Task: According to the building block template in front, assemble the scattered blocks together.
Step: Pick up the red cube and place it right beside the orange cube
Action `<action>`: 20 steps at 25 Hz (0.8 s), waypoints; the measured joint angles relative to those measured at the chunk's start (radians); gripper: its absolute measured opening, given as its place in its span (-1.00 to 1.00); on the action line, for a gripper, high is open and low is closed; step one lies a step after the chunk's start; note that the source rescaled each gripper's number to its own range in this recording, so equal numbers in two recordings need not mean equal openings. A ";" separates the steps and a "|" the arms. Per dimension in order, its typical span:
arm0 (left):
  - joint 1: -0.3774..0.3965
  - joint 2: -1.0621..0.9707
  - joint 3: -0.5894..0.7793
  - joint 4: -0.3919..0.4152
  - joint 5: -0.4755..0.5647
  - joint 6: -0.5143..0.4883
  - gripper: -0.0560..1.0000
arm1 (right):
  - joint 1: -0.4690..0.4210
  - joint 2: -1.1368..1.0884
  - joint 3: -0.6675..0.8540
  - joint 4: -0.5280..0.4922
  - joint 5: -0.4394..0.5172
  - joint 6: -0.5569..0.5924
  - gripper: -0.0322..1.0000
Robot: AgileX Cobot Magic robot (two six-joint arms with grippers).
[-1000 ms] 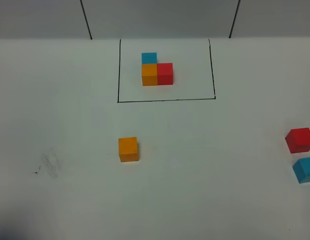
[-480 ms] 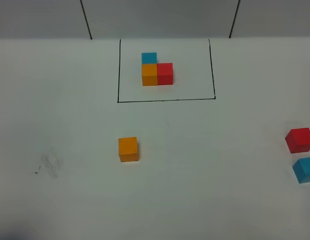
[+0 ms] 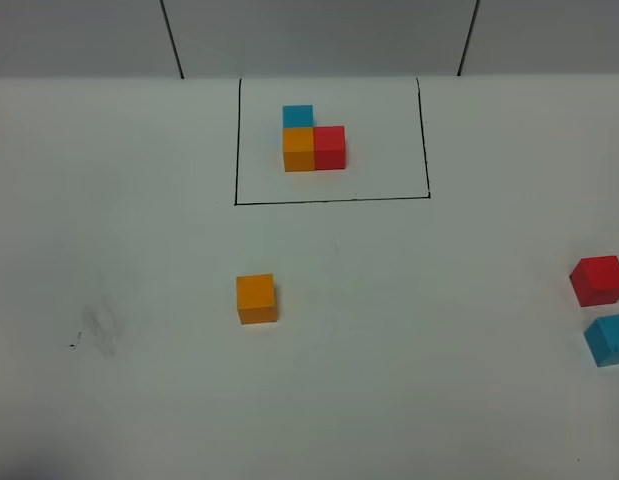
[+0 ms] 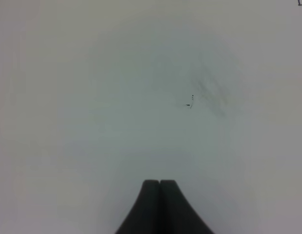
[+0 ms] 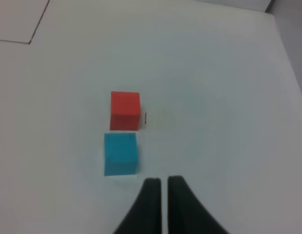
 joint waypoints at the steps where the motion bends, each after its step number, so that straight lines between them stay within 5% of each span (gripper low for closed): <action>1: 0.000 0.000 0.000 0.000 0.000 0.000 -0.89 | 0.000 0.000 0.000 0.000 0.000 0.000 -0.94; 9: -0.015 -0.006 0.000 0.000 -0.001 0.000 -0.89 | 0.000 0.000 0.000 0.000 0.000 0.000 -0.94; 20: -0.161 -0.152 0.000 0.000 -0.003 0.001 -0.89 | 0.000 0.000 0.000 0.000 0.000 0.000 -0.94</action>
